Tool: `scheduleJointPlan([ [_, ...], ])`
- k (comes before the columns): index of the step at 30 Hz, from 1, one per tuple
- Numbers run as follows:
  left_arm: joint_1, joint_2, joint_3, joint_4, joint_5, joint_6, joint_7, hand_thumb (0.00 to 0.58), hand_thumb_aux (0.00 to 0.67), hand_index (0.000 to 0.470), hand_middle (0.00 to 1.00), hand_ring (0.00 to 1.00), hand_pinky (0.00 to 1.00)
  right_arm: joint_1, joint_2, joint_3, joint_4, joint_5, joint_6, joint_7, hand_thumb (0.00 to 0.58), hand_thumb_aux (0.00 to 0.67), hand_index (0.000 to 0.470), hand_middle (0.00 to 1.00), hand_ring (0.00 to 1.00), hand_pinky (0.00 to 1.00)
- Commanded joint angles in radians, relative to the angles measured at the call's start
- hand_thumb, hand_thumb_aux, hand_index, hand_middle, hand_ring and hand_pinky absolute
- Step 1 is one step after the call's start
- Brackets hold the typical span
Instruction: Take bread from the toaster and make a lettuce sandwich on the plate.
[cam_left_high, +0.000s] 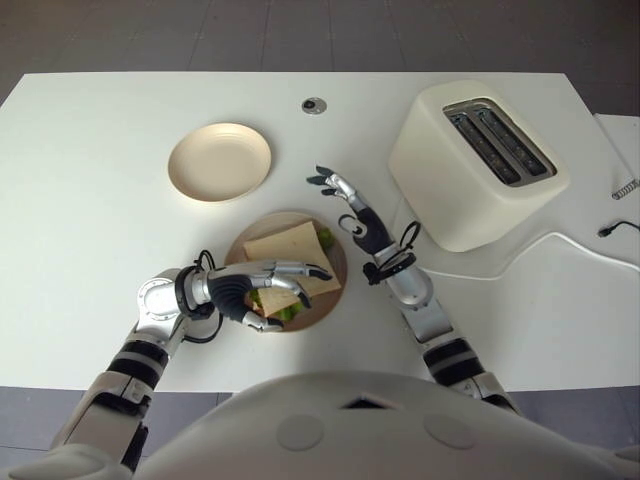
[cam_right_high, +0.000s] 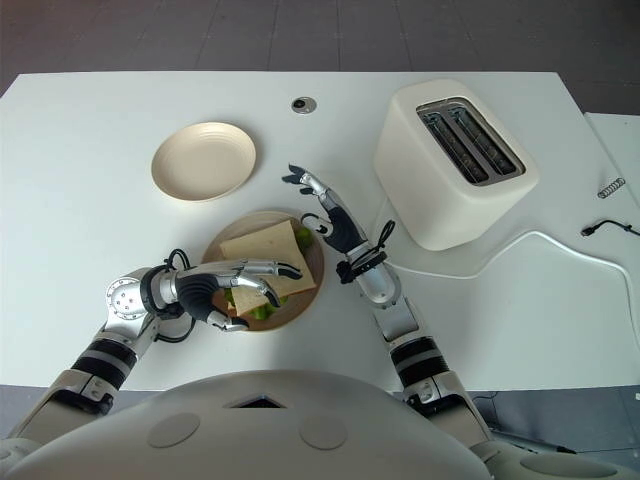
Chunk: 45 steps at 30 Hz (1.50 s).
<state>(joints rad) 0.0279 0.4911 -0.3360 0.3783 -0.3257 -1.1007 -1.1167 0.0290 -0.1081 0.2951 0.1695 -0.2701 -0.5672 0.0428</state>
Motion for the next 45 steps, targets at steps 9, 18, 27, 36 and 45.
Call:
scheduleJointPlan([
  [9, 0.048, 0.018, 0.054, -0.311, -0.424, 0.184, -0.048, 0.480, 0.391, 0.275, 0.00, 0.00, 0.00, 0.064, -0.048, 0.081, -0.184, 0.462, -0.027, 0.332, 0.571, 0.586, 0.411, 0.68, 0.68, 0.68],
  [18, 0.182, 0.109, 0.041, -0.401, -0.540, 0.353, -0.463, 0.580, 0.670, 0.470, 1.00, 1.00, 1.00, 0.130, -0.209, 0.155, -0.294, 0.696, 0.090, 0.723, 0.580, 0.670, 0.470, 1.00, 1.00, 1.00],
  [27, 0.248, 0.197, 0.076, -0.406, -0.481, 0.433, -0.473, 0.580, 0.670, 0.470, 1.00, 1.00, 1.00, 0.176, -0.355, 0.262, -0.192, 0.493, 0.028, 0.946, 0.580, 0.670, 0.470, 1.00, 1.00, 1.00],
  [36, 0.327, 0.274, 0.053, -0.399, -0.323, 0.399, -0.443, 0.580, 0.670, 0.470, 1.00, 1.00, 1.00, 0.167, -0.381, 0.262, -0.102, 0.424, -0.002, 0.981, 0.580, 0.670, 0.470, 1.00, 1.00, 1.00],
  [45, 0.267, 0.214, 0.031, -0.202, -0.098, 0.340, -0.327, 0.580, 0.670, 0.470, 1.00, 1.00, 1.00, 0.151, -0.321, 0.261, -0.068, 0.421, -0.009, 0.948, 0.580, 0.670, 0.470, 1.00, 1.00, 1.00],
])
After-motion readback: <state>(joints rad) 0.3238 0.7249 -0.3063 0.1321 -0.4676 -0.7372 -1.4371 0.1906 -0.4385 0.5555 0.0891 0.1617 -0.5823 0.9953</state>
